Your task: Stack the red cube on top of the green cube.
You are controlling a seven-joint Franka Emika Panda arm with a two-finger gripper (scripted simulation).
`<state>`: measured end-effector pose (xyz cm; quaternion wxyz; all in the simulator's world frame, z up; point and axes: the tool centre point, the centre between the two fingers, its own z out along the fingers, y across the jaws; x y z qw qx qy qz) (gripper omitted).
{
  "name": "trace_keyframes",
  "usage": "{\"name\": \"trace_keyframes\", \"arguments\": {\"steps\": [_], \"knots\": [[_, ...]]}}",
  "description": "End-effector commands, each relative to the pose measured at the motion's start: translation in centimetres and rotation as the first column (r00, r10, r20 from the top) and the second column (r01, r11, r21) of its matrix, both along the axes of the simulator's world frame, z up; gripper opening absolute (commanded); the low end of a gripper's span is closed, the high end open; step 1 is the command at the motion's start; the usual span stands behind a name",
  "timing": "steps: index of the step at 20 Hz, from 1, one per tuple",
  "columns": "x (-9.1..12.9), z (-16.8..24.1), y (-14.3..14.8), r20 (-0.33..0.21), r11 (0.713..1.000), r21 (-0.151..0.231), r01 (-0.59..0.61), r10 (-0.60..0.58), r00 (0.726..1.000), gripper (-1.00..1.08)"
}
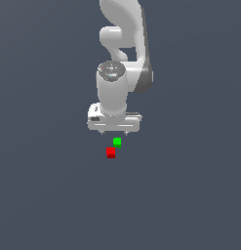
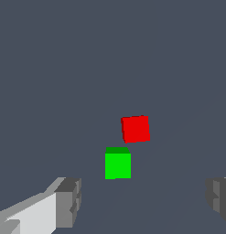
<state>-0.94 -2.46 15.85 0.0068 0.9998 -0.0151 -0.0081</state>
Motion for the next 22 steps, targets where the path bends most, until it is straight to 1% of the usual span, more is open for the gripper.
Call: {"name": "trace_keyframes", "arguments": {"steps": [1,8,17,22], "knots": [[0.0,0.0,0.0,0.000,1.000,0.000,0.000,0.000,1.000,1.00],[0.3,-1.4,-0.4,0.003,1.000,0.002,-0.016,0.016,1.000,1.00],[1.6,-6.6,-1.6,0.012,0.997,0.010,-0.071,0.071,0.997,1.00],[2.2,-8.5,-2.0,0.016,0.996,0.013,-0.092,0.092,0.996,1.00]]}}
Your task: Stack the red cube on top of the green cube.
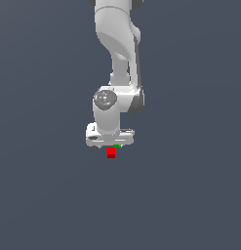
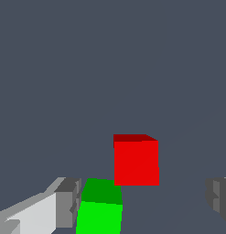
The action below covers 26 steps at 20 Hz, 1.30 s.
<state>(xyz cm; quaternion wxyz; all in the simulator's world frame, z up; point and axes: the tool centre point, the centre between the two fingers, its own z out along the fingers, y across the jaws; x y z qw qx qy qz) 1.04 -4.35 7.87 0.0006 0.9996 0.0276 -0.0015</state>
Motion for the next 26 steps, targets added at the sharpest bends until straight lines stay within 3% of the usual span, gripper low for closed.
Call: {"name": "trace_keyframes", "arguments": {"steps": [1,13,26], "knots": [[0.3,-0.7,-0.1,0.003,1.000,0.001,-0.009,0.009,1.000,1.00],[0.4,-1.3,-0.2,0.002,1.000,0.001,-0.012,0.012,1.000,1.00],[0.4,-5.8,-0.2,0.003,1.000,0.001,-0.012,0.012,1.000,1.00]]}}
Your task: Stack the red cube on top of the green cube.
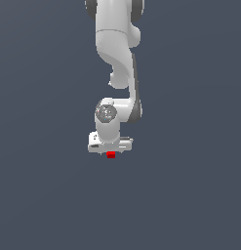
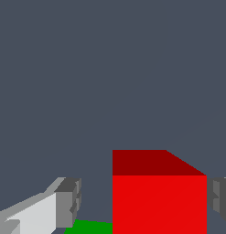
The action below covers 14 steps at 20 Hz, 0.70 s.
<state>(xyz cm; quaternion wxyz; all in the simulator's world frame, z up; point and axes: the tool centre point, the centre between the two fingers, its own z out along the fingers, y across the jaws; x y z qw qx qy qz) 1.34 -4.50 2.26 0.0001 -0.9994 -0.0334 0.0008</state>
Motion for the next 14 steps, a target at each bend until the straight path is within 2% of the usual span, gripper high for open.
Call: {"name": "trace_keyframes", "arguments": {"steps": [1,2,3,14], "knots": [[0.12,-0.26,-0.01,0.002,1.000,0.000,0.000,0.000,1.000,1.00],[0.14,-0.26,-0.01,0.002,1.000,0.000,0.000,0.000,1.000,1.00],[0.14,-0.26,-0.01,0.002,1.000,0.000,0.000,0.000,1.000,-1.00],[0.12,-0.24,0.02,0.001,1.000,0.000,0.000,0.000,1.000,-1.00]]}}
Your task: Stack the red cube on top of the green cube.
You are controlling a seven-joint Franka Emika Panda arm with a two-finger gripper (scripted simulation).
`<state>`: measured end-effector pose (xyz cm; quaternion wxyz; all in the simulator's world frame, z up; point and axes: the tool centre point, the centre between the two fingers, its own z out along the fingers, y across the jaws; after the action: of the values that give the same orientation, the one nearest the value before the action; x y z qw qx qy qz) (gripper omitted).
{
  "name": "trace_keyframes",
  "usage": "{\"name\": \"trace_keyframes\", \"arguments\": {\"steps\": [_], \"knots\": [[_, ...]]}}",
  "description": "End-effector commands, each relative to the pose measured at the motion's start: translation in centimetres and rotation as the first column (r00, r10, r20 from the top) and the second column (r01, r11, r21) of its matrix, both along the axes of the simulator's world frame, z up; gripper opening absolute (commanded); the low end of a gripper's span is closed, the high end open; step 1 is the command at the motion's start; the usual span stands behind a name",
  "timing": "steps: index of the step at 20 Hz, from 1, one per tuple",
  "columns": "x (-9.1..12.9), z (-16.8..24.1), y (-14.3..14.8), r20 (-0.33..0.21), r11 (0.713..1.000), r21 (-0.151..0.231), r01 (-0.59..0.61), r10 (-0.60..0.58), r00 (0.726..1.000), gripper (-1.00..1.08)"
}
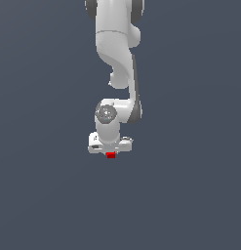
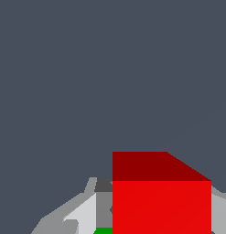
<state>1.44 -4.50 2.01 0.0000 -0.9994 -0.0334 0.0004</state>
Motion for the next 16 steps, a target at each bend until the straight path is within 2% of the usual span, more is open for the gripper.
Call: {"name": "trace_keyframes", "arguments": {"steps": [1,7,16], "knots": [[0.0,0.1,0.0,0.000,1.000,0.000,0.000,0.000,1.000,-1.00],[-0.1,1.9,0.0,0.000,1.000,0.000,0.000,0.000,1.000,-1.00],[-0.1,7.8,0.0,0.000,1.000,0.000,0.000,0.000,1.000,-1.00]]}}
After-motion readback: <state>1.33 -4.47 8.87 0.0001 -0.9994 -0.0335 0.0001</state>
